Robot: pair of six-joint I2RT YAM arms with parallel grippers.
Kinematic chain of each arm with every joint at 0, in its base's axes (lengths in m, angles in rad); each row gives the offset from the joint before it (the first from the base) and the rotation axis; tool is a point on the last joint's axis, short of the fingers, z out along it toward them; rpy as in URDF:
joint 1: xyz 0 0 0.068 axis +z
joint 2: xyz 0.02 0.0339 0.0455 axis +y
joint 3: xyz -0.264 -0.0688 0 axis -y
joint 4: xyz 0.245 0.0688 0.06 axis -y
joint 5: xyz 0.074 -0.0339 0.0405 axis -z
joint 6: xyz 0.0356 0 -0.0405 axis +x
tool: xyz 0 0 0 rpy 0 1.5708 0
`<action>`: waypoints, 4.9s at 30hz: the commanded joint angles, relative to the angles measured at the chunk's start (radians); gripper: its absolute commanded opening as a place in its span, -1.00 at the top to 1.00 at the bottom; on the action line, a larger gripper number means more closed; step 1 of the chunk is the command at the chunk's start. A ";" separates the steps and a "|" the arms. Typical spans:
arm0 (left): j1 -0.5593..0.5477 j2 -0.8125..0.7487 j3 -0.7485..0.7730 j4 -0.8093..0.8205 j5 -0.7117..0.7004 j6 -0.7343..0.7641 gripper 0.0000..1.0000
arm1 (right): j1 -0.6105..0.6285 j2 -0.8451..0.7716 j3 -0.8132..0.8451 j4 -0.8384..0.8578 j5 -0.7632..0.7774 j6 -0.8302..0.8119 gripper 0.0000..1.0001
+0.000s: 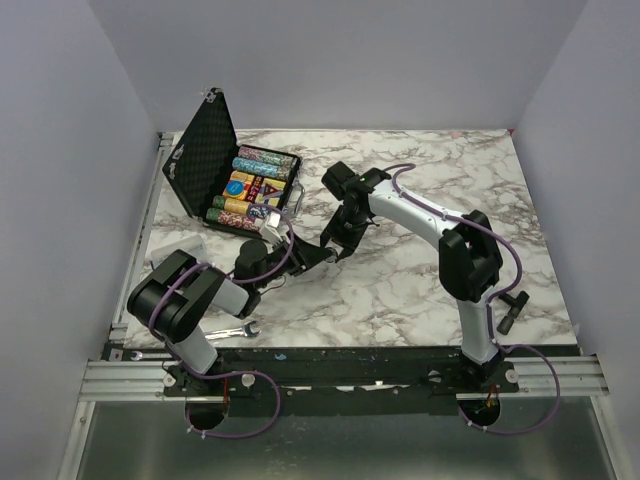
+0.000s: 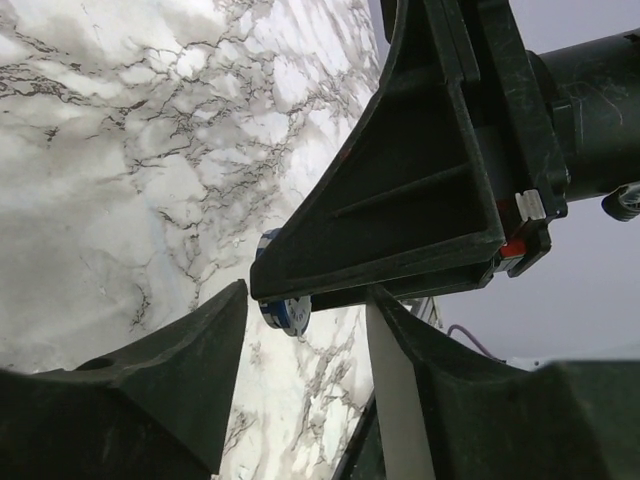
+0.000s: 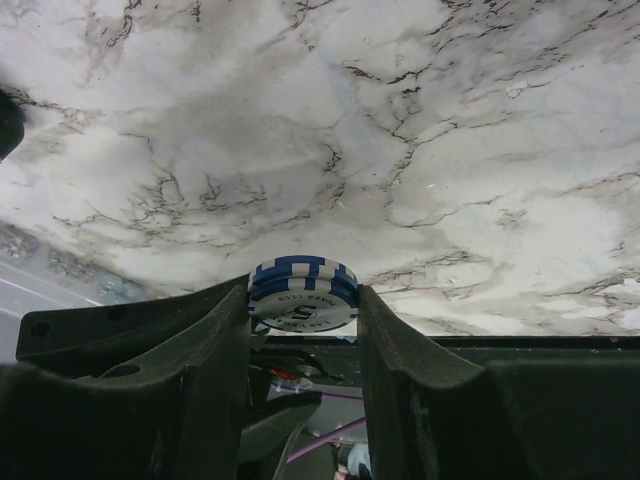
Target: Pack up texas hold em set
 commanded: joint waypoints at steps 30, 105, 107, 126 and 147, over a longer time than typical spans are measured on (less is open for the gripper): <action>-0.008 -0.284 0.158 -0.715 -0.022 0.233 1.00 | -0.030 -0.264 -0.260 0.306 0.075 -0.254 -1.00; 0.216 0.080 1.307 -1.901 -0.628 0.909 -0.16 | -0.136 -0.937 -0.894 0.740 0.076 -0.752 -1.00; 0.255 -0.009 1.290 -1.844 -0.615 0.886 -0.26 | -0.136 -0.933 -0.898 0.744 0.051 -0.752 -1.00; 0.680 -0.149 1.246 -1.692 -0.394 0.781 -0.97 | -0.137 -0.919 -0.897 0.769 -0.077 -0.734 -1.00; 0.728 -0.082 1.125 -1.599 -0.057 0.752 -0.78 | -0.136 -0.855 -0.893 0.797 -0.123 -0.701 -1.00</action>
